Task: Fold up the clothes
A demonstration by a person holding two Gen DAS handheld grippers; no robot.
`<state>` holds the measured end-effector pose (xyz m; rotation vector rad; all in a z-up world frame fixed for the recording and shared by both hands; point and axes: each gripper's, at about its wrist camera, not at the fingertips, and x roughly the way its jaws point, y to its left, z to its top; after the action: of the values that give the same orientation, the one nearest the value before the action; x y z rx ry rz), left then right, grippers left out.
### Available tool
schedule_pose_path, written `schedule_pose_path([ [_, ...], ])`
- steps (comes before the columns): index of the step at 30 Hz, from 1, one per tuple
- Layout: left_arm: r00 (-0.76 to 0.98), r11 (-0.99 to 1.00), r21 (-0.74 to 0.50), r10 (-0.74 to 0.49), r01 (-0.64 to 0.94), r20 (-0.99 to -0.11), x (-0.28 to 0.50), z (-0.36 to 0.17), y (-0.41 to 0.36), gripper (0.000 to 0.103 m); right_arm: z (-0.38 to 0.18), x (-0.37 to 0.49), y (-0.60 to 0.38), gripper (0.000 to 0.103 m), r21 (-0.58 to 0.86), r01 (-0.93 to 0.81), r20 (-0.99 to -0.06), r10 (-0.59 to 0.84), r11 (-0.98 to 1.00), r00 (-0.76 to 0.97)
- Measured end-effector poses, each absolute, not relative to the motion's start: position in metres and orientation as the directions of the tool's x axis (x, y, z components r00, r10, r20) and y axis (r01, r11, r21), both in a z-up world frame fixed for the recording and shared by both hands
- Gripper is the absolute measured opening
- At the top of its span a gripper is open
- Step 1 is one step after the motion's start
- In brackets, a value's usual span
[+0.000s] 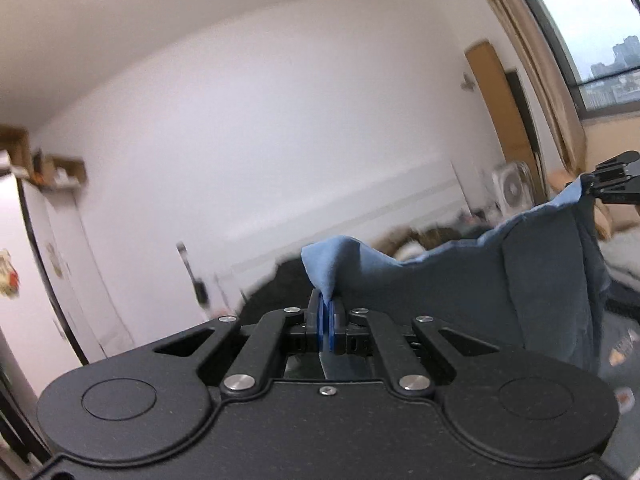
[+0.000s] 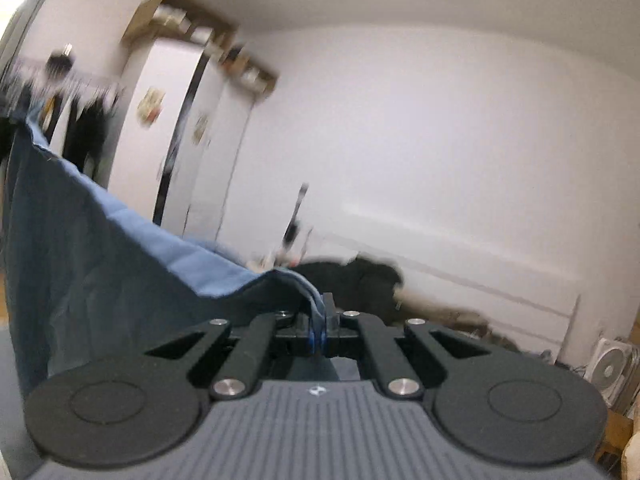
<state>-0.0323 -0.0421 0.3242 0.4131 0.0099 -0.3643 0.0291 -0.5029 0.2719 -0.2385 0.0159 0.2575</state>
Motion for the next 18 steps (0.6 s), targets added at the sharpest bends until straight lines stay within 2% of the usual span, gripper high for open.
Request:
schedule_pose_path([
  [7,0.932,0.860,0.442,-0.339,0.254,0.124,-0.091,0.416,-0.033,0.003,0.380,-0.019,-0.491,0.002,-0.275,-0.165,0.156,0.213,0.947,0.965],
  [10,0.921,0.857,0.455,-0.350,0.240,0.173,-0.117,0.434,-0.029,0.003,0.414,-0.035,-0.488,0.002,-0.309,-0.140,0.216,0.212,0.941,0.953],
  [14,0.907,0.854,0.458,-0.369,0.246,0.201,-0.132,0.441,-0.030,0.003,0.435,-0.053,-0.481,0.002,-0.356,-0.107,0.250,0.205,0.928,0.946],
  [18,0.908,0.854,0.449,-0.377,0.264,0.182,-0.118,0.433,-0.032,0.003,0.436,-0.050,-0.473,0.002,-0.371,-0.108,0.229,0.203,0.922,0.952],
])
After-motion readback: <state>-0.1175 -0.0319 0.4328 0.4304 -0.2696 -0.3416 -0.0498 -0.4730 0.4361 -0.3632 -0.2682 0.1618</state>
